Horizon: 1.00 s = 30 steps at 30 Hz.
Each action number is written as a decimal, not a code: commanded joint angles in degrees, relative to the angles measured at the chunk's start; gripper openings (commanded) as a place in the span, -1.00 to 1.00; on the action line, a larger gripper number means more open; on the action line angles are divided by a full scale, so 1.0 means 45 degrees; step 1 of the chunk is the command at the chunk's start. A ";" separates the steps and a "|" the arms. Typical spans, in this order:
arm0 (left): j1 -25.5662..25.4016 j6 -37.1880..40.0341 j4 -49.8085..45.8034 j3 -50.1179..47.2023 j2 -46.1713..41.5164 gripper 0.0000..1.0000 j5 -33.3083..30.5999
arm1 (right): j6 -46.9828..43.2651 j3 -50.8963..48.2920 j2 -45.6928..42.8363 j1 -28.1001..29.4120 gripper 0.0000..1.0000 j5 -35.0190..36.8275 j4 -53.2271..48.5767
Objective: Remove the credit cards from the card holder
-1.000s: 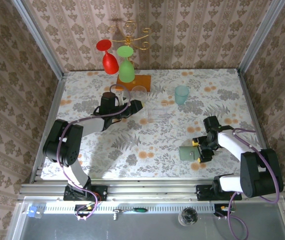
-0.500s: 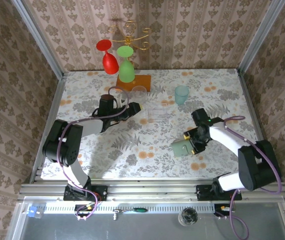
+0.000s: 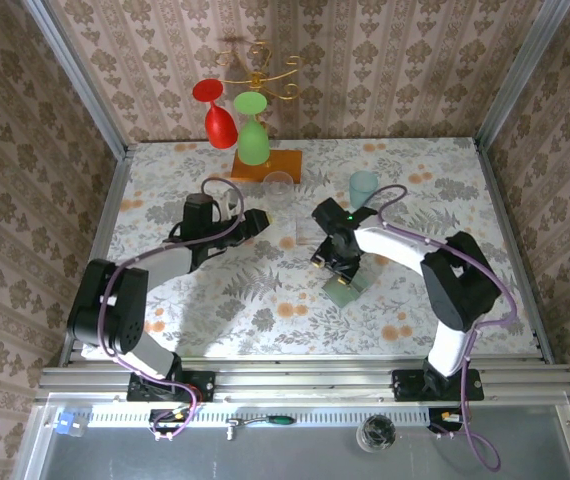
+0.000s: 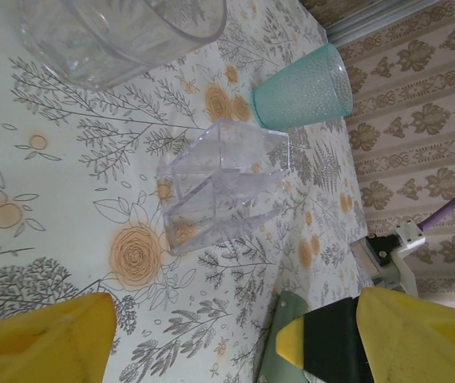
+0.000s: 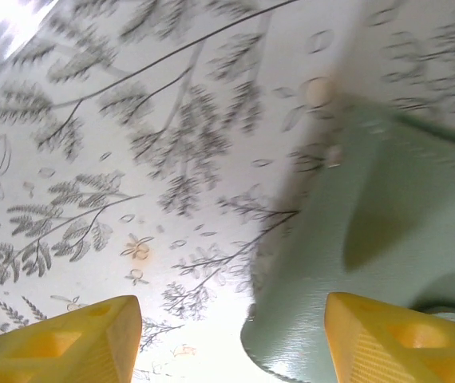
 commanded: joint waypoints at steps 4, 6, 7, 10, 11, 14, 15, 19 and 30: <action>0.0151 0.1202 -0.1929 -0.0378 -0.1318 0.61 -0.0827 | -0.0978 0.0741 0.0543 0.0400 0.29 0.1158 -0.1820; 0.0146 0.1315 -0.2162 -0.0477 -0.1527 0.62 -0.1010 | -0.0726 0.0554 0.0164 0.0380 0.33 0.1660 -0.2049; 0.0149 0.1341 -0.2241 -0.0520 -0.1581 0.62 -0.1070 | -0.0546 0.0352 -0.0072 0.0343 0.35 0.1852 -0.2140; 0.0146 0.1340 -0.2269 -0.0501 -0.1505 0.64 -0.1081 | -0.0047 -0.0265 -0.0760 0.0270 0.42 0.2136 -0.2119; 0.0146 0.1314 -0.2213 -0.0480 -0.1443 0.64 -0.1099 | 0.0134 -0.0493 -0.1013 0.0224 0.45 0.2164 -0.2023; 0.0146 0.1188 -0.1976 -0.0317 -0.1153 0.65 -0.1047 | 0.0567 -0.1130 -0.1457 0.0098 0.54 0.2068 -0.1731; 0.0146 0.1150 -0.1927 -0.0234 -0.1032 0.65 -0.1021 | 0.0684 -0.1281 -0.1537 0.0059 0.58 0.2014 -0.1624; 0.0146 0.1040 -0.1607 0.0161 -0.0434 0.65 -0.0822 | 0.0937 -0.1693 -0.1527 -0.0060 0.85 0.1602 -0.1322; 0.0146 0.0704 -0.1175 0.0572 0.0497 0.65 -0.0383 | 0.1386 -0.2665 -0.1079 -0.0323 1.00 0.0841 0.0039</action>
